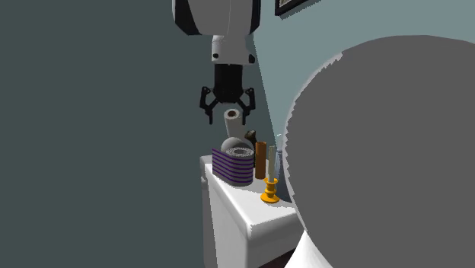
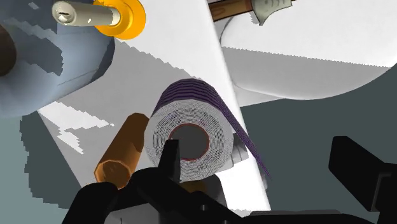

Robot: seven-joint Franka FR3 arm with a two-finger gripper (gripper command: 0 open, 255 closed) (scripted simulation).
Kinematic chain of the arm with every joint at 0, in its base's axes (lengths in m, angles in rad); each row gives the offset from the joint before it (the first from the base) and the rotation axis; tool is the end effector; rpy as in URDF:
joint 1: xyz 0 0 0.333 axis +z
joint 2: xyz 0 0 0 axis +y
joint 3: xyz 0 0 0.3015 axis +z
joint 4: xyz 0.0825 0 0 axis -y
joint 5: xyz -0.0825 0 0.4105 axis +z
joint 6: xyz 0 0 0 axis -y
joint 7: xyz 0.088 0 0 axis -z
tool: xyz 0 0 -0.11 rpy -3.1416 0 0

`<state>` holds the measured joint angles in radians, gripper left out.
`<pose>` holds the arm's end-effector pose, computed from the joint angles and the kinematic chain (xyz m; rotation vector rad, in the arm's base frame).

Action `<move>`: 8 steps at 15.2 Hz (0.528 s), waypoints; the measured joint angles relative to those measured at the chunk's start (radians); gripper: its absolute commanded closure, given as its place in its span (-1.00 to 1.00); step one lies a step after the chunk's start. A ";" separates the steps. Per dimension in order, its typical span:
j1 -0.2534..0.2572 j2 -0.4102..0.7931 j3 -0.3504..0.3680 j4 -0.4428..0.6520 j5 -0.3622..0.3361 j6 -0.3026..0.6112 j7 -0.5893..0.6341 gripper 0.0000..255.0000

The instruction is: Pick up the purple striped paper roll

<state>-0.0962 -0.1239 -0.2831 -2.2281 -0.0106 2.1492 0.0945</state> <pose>0.4947 -0.1989 0.3961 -3.0366 0.7219 -0.0677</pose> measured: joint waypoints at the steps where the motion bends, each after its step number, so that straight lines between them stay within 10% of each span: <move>1: -0.005 0.038 -0.010 0.024 0.012 0.011 -0.010 -1.00; 8: -0.048 0.280 -0.046 0.147 0.110 0.099 -0.065 -1.00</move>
<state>-0.1445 0.1559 -0.3295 -2.0807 0.0990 2.2486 0.0295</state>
